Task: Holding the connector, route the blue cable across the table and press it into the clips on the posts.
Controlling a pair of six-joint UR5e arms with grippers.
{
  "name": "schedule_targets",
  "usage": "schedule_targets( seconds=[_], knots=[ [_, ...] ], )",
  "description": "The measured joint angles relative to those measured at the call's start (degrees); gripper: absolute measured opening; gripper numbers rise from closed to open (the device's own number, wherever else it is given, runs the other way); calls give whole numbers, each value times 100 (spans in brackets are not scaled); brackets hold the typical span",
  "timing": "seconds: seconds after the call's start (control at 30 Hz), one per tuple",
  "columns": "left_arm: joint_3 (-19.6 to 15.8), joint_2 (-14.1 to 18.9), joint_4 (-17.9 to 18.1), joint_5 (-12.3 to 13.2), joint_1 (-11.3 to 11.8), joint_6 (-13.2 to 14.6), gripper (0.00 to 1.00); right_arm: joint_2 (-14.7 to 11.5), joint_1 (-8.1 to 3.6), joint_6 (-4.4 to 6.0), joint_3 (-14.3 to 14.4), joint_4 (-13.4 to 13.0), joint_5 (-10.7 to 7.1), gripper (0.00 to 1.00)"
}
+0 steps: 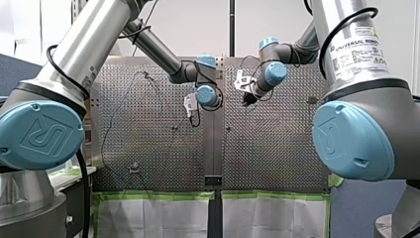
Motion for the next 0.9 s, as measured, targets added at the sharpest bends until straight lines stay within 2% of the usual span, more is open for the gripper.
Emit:
schedule_targets(
  seconds=[0.17,0.47,0.5,0.57,0.9],
  knots=[
    [0,0,0,1,-2,0,0,40,-25,-61,16,-6,4,0],
    [0,0,0,1,-5,0,0,45,-51,-71,20,-10,4,0],
    [0,0,0,1,-5,0,0,46,-49,-71,20,-9,6,0],
    [0,2,-1,-11,4,-1,0,36,34,-66,14,-5,1,0],
    [0,1,0,0,1,0,0,35,42,-65,12,-9,-5,0]
  ],
)
